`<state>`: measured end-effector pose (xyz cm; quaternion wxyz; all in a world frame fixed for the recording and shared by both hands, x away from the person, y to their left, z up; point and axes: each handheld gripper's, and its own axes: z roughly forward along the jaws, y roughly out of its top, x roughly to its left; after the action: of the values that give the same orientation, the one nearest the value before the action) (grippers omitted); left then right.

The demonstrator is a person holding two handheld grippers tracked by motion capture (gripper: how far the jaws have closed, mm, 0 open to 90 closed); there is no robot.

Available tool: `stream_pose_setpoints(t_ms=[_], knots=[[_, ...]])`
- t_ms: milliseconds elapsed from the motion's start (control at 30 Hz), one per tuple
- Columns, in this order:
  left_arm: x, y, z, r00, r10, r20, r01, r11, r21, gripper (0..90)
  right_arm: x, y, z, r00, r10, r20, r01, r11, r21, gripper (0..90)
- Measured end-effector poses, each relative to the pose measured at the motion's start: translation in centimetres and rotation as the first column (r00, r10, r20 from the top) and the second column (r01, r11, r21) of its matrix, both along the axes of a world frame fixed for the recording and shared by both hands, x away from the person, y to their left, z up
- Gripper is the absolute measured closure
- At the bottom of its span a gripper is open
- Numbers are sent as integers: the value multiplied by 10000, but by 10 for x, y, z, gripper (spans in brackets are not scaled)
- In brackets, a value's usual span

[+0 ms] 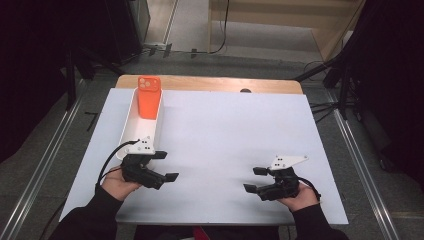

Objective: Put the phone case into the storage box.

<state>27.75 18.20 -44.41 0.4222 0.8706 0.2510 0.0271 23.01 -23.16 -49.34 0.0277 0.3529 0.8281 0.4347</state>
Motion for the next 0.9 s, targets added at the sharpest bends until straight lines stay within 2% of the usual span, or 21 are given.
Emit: stream_pose_setpoints(t_ms=[433, 900], knots=[[-11, 6, -10, 9993, -350, -136, 355, 9988, 347, 144, 1, 1, 0, 10000, 32, 21, -32, 10000, -24, 251], [-18, 11, -16, 9987, -457, -204, 463, 9983, 343, 143, 1, 1, -1, 10000, 36, 20, -36, 10000, -29, 251]])
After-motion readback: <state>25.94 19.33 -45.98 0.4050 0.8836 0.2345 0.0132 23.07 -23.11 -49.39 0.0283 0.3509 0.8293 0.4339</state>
